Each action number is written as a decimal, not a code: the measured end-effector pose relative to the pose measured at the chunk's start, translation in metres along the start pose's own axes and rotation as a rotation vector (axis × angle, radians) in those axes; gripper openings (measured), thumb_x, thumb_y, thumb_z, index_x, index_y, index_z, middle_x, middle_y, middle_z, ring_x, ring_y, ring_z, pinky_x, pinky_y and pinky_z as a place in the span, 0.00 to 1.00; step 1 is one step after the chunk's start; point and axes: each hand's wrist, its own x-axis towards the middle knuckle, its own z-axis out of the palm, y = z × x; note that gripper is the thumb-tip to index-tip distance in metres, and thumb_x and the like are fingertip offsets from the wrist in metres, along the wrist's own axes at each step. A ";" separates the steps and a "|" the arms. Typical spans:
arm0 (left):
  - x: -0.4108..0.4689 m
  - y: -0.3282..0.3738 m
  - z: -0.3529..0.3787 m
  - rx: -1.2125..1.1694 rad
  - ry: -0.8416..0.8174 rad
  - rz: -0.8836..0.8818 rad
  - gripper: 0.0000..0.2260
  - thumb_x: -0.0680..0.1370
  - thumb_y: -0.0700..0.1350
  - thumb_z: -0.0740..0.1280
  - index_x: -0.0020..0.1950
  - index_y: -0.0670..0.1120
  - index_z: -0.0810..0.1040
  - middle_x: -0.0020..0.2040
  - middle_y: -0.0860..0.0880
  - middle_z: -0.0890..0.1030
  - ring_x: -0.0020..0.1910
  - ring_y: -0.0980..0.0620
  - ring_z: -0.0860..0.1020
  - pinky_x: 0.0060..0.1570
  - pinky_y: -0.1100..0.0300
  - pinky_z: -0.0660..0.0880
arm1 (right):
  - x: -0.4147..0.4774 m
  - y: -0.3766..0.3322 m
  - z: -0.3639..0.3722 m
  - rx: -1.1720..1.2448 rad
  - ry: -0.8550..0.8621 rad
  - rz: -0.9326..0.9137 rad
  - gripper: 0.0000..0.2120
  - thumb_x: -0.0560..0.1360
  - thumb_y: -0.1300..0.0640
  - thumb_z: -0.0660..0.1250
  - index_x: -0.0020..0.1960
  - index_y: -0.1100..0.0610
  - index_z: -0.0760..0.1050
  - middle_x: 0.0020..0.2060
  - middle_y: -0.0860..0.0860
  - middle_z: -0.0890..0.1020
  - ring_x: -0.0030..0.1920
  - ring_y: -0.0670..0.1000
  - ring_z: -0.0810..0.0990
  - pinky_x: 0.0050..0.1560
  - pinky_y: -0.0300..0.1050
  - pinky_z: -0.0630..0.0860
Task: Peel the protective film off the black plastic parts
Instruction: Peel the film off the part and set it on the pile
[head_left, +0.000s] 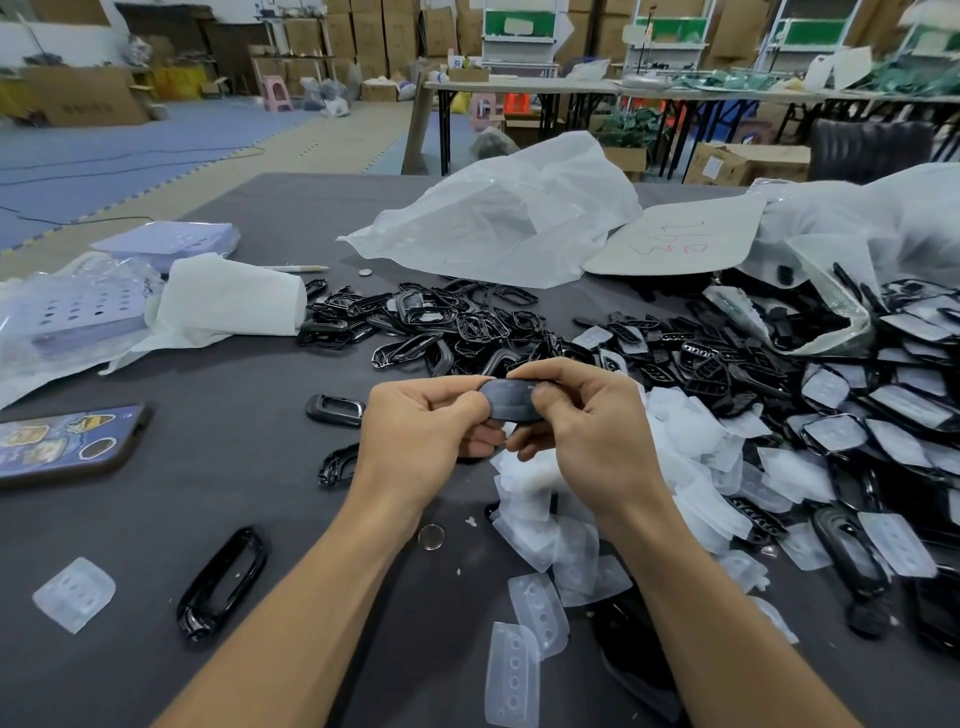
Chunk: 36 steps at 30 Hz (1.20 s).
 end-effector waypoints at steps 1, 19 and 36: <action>-0.001 0.000 0.000 -0.022 -0.004 -0.006 0.14 0.77 0.35 0.66 0.45 0.49 0.90 0.35 0.41 0.86 0.32 0.50 0.85 0.34 0.61 0.81 | 0.000 0.000 0.000 0.004 0.002 -0.003 0.19 0.82 0.71 0.59 0.45 0.55 0.83 0.33 0.53 0.84 0.27 0.55 0.82 0.30 0.44 0.79; 0.001 0.009 -0.010 -0.299 -0.120 -0.060 0.15 0.69 0.38 0.67 0.49 0.48 0.90 0.49 0.44 0.88 0.47 0.51 0.87 0.42 0.62 0.82 | 0.000 -0.015 0.000 0.610 0.012 0.496 0.13 0.80 0.71 0.57 0.49 0.66 0.81 0.30 0.58 0.81 0.24 0.48 0.75 0.24 0.36 0.71; 0.001 0.007 -0.008 -0.306 -0.044 -0.203 0.13 0.76 0.33 0.71 0.40 0.48 0.90 0.40 0.48 0.88 0.36 0.57 0.84 0.38 0.68 0.79 | -0.008 -0.018 0.008 0.100 0.022 0.261 0.06 0.77 0.68 0.70 0.45 0.60 0.84 0.34 0.52 0.84 0.33 0.48 0.81 0.38 0.39 0.80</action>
